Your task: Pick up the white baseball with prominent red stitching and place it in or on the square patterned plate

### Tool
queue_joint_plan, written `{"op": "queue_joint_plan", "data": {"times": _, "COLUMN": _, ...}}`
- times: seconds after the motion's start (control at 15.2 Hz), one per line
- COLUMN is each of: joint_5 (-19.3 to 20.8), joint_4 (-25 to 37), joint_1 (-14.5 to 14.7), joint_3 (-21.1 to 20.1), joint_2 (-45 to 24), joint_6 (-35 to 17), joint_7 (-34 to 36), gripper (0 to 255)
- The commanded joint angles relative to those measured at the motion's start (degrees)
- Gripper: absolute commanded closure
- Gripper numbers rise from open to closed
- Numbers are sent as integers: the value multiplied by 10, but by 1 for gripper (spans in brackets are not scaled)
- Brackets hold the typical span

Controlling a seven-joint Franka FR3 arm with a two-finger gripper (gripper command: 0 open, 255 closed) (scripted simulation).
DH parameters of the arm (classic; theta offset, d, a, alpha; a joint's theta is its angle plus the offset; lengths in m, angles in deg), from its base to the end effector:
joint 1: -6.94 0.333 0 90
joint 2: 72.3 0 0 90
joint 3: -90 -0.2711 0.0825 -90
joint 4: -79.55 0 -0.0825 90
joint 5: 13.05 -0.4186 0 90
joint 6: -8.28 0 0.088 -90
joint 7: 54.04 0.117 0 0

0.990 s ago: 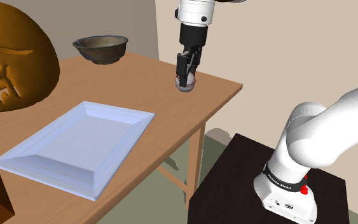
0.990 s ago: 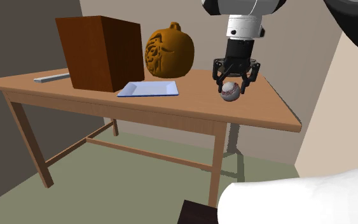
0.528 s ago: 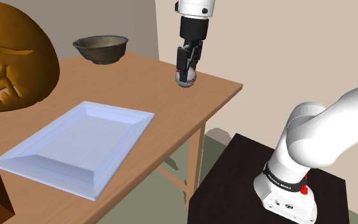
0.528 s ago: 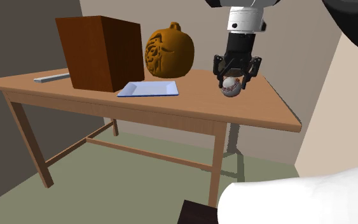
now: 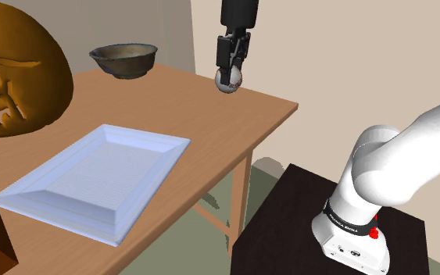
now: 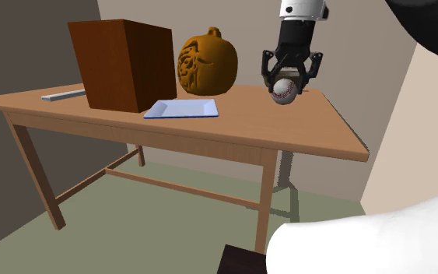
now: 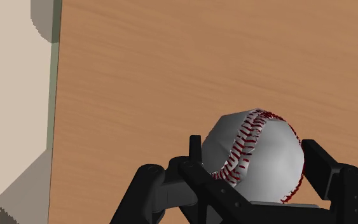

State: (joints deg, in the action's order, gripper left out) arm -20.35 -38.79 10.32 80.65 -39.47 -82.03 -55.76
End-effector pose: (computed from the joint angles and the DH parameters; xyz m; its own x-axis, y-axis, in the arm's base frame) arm 0.4163 0.1228 0.6073 0.9700 0.2299 0.0785 0.2333 -0.9717 -0.0365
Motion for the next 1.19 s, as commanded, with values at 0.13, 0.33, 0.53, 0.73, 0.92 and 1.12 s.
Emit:
{"op": "queue_joint_plan", "data": {"times": 0.13, "joint_5": 2, "joint_4": 41, "joint_1": -1, "joint_3": 2, "joint_2": -11, "joint_6": 30, "joint_7": 2, "gripper": 255}}
{"op": "queue_joint_plan", "data": {"times": 0.33, "joint_5": 3, "joint_4": 64, "joint_1": -2, "joint_3": 2, "joint_2": -18, "joint_6": 46, "joint_7": 3, "gripper": 255}}
{"op": "queue_joint_plan", "data": {"times": 0.53, "joint_5": -7, "joint_4": 86, "joint_1": 7, "joint_3": -33, "joint_2": -41, "joint_6": 41, "joint_7": 46, "gripper": 255}}
{"op": "queue_joint_plan", "data": {"times": 0.73, "joint_5": -13, "joint_4": 114, "joint_1": 14, "joint_3": -68, "joint_2": -69, "joint_6": 36, "joint_7": 89, "gripper": 255}}
{"op": "queue_joint_plan", "data": {"times": 0.92, "joint_5": -14, "joint_4": 147, "joint_1": 21, "joint_3": -105, "joint_2": -102, "joint_6": 32, "joint_7": 133, "gripper": 255}}
{"op": "queue_joint_plan", "data": {"times": 1.12, "joint_5": -8, "joint_4": 187, "joint_1": 28, "joint_3": -142, "joint_2": -143, "joint_6": 28, "joint_7": 180, "gripper": 255}}
